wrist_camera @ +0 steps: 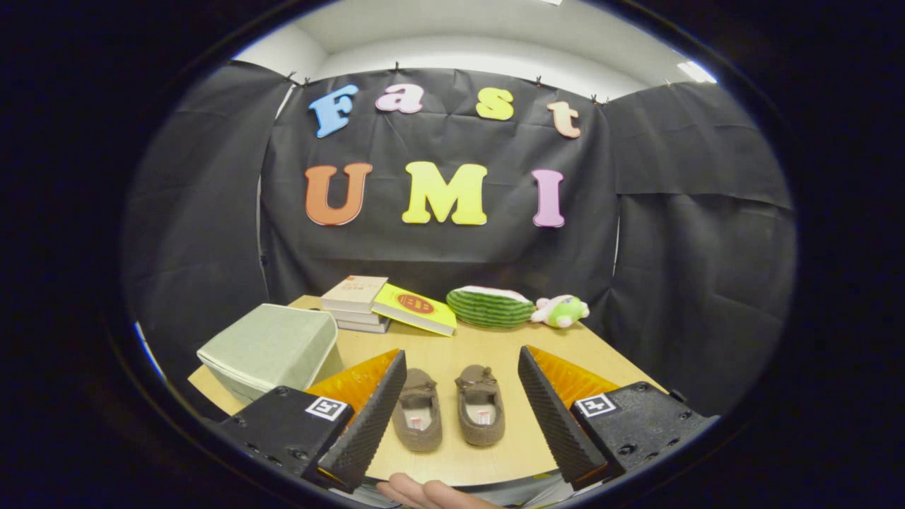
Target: Open the storage box then place both shoes into the box .Put the left shoe in first, then the right shoe, with the right side of both shoes facing outward in a uniform manner.
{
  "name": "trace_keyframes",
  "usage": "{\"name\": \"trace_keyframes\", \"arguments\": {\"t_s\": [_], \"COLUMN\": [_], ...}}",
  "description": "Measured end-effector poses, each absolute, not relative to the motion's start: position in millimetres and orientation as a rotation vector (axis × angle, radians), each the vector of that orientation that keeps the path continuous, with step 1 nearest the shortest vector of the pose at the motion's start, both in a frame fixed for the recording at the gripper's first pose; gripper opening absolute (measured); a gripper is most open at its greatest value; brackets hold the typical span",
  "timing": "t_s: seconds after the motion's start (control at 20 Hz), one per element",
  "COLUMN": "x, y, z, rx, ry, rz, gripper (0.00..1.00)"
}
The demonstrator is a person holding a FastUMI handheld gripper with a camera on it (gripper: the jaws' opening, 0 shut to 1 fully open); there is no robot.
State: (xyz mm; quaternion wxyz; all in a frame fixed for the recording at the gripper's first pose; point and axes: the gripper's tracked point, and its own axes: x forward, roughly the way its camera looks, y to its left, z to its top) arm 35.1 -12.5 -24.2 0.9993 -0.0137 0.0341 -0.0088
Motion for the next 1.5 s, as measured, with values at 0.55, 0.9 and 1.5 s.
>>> {"name": "trace_keyframes", "arguments": {"t_s": [0.55,0.9,1.5], "x": [131.0,172.2,191.7], "y": [53.5,122.6,226.0], "z": [-45.7,-59.3,-122.5], "rx": [-0.032,0.132,0.509], "ry": [0.173,0.34,0.794], "rz": [0.233,0.509,0.936], "gripper": [1.0,1.0,1.0]}}
